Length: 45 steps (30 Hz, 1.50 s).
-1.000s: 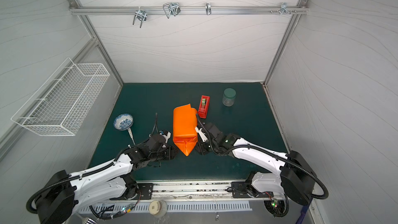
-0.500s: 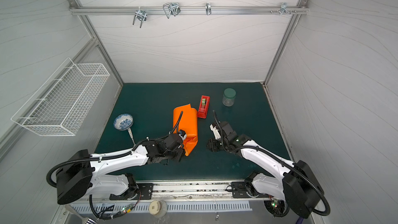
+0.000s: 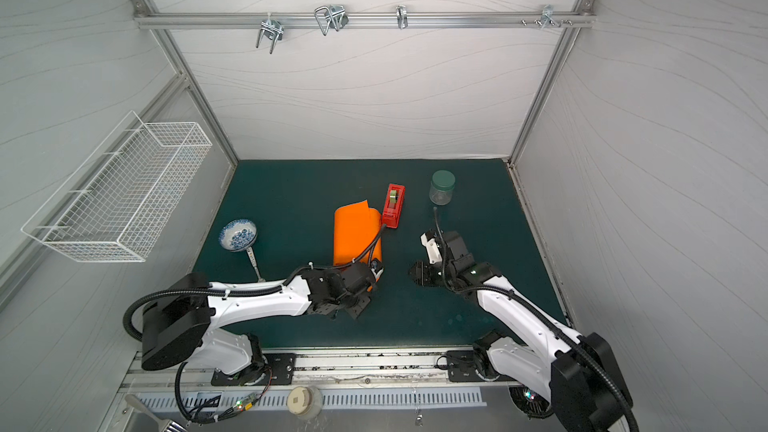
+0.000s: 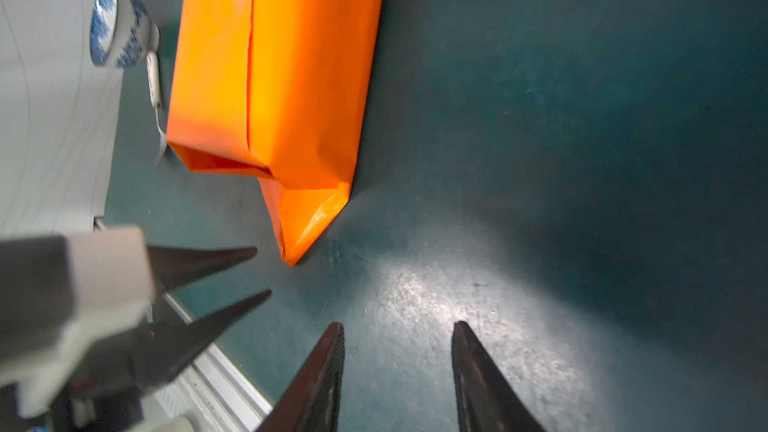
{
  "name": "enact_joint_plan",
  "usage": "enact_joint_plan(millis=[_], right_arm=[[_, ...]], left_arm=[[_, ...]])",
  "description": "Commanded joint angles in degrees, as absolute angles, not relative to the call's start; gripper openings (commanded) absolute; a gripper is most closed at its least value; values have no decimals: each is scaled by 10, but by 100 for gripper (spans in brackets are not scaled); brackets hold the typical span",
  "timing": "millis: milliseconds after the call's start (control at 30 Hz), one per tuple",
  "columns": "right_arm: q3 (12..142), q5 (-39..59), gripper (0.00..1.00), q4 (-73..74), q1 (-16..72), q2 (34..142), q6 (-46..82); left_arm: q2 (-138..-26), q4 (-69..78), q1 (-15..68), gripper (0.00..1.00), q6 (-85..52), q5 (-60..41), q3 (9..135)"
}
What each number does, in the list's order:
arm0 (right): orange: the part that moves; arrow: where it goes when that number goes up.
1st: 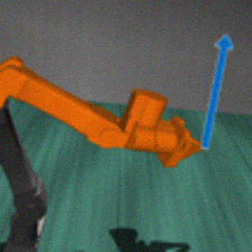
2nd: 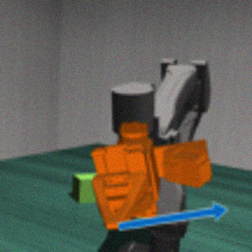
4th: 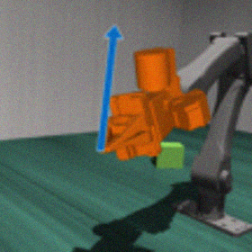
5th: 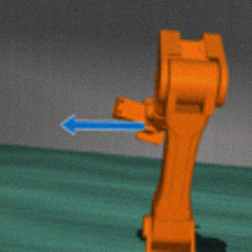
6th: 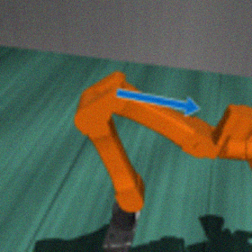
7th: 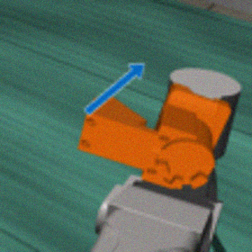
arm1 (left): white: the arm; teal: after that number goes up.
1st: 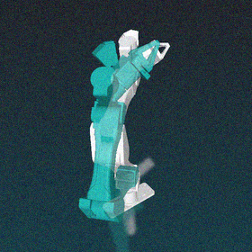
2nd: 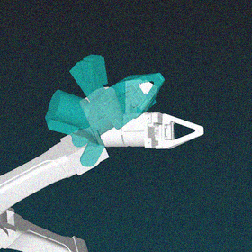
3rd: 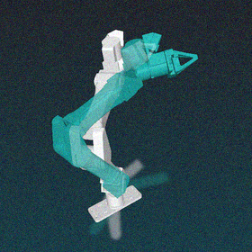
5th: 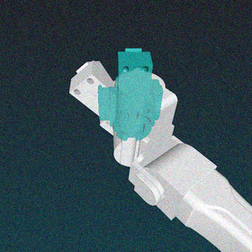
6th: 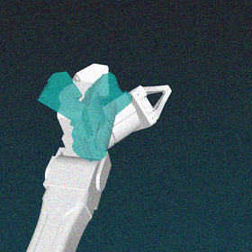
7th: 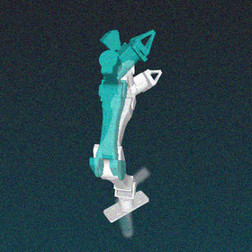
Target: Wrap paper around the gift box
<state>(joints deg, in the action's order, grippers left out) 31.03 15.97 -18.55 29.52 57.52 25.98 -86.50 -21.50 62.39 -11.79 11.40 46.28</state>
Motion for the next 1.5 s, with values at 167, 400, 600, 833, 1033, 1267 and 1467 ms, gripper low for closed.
enact_joint_plan(millis=[167,400,600,833,1033,1267,1467], right_arm=[[301,187,44,-198,273,557,256],[299,193,44,-192,272,564,259],[300,197,45,-192,272,566,262],[299,194,44,-195,272,565,262],[299,191,44,-200,272,565,259],[288,200,44,-193,273,564,269],[250,234,39,-123,301,577,319]], left_arm=[[-934,-260,638,25,-102,178,522],[-945,-248,638,21,-107,177,506],[-959,-239,638,21,-101,170,504],[-973,-232,637,15,-107,164,499],[-969,-223,637,6,-116,166,496],[-945,-209,617,0,-121,142,490],[-909,-185,586,0,-123,73,477]])
